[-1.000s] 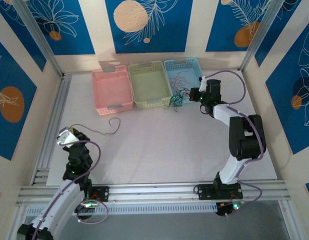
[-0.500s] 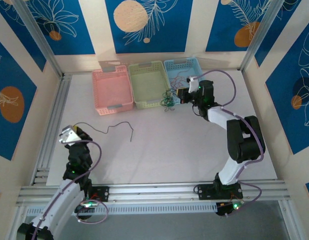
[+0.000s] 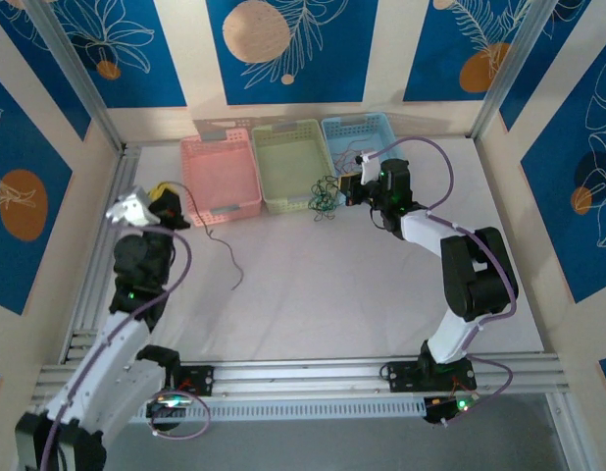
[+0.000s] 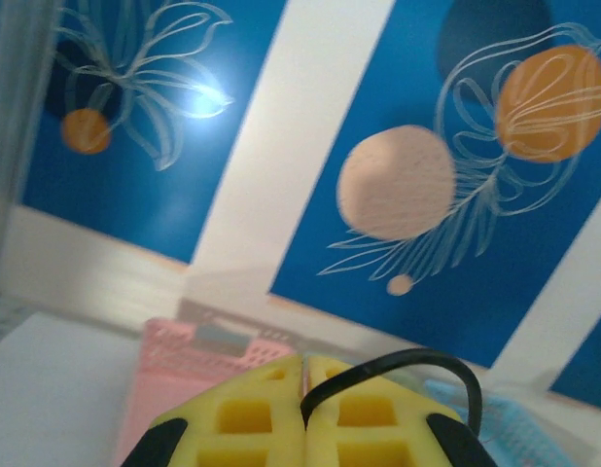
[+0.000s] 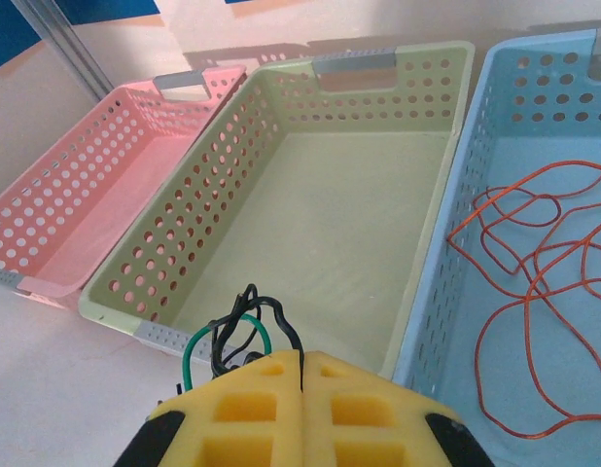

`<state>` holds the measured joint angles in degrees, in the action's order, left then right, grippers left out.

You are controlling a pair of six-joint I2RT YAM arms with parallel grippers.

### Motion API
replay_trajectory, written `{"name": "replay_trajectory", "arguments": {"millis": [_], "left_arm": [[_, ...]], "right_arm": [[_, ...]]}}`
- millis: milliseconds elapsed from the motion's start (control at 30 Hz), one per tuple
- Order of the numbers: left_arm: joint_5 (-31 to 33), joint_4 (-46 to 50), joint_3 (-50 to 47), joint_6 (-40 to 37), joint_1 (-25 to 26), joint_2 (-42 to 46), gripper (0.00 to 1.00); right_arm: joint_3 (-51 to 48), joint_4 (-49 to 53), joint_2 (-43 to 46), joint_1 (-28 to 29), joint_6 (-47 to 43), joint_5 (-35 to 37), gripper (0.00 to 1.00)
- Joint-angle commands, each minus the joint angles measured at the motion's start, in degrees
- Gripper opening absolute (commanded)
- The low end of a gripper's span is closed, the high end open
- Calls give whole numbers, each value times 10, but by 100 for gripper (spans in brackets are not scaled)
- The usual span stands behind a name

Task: Untangle the cables

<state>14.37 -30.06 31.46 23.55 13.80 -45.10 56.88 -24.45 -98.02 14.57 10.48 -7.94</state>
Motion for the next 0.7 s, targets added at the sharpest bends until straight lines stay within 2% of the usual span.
{"name": "replay_trajectory", "arguments": {"millis": [0, 267, 400, 667], "left_arm": [[-57, -33, 56, 13, 11, -66, 0], [-77, -28, 237, 0, 18, -230, 0], [-59, -33, 333, 4, 18, -316, 0], [-95, -51, 528, -21, 23, -496, 0]], "right_arm": [[15, -8, 9, -1, -9, 8, 0], [16, -7, 9, -1, -6, 6, 0], [19, -6, 6, -1, -5, 3, 0], [17, -8, 9, -4, -2, 2, 0]]}}
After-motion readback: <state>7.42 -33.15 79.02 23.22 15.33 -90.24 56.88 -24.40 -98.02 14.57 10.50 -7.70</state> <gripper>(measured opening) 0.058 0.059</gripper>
